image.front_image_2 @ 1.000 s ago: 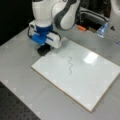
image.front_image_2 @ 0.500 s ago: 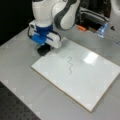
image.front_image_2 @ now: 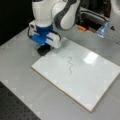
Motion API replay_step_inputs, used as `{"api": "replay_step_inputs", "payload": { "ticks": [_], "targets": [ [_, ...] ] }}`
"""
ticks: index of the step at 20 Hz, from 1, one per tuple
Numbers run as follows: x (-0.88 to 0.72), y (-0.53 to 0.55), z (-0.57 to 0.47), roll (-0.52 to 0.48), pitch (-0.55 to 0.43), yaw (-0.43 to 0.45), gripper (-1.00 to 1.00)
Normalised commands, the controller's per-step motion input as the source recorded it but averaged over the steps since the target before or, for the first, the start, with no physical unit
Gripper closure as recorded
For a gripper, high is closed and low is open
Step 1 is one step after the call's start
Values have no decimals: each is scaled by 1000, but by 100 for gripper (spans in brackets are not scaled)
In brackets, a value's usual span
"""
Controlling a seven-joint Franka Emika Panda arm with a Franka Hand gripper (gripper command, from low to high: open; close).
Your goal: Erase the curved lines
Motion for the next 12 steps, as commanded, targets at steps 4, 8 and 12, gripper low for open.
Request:
{"api": "replay_step_inputs", "payload": {
  "ticks": [4, 8, 12],
  "targets": [
    [65, -56, 2, 80, -24, -39, 100],
    [61, -33, 53, -15, 152, -456, 100],
    [60, 50, 167, -18, 161, -288, 100]
  ]
}}
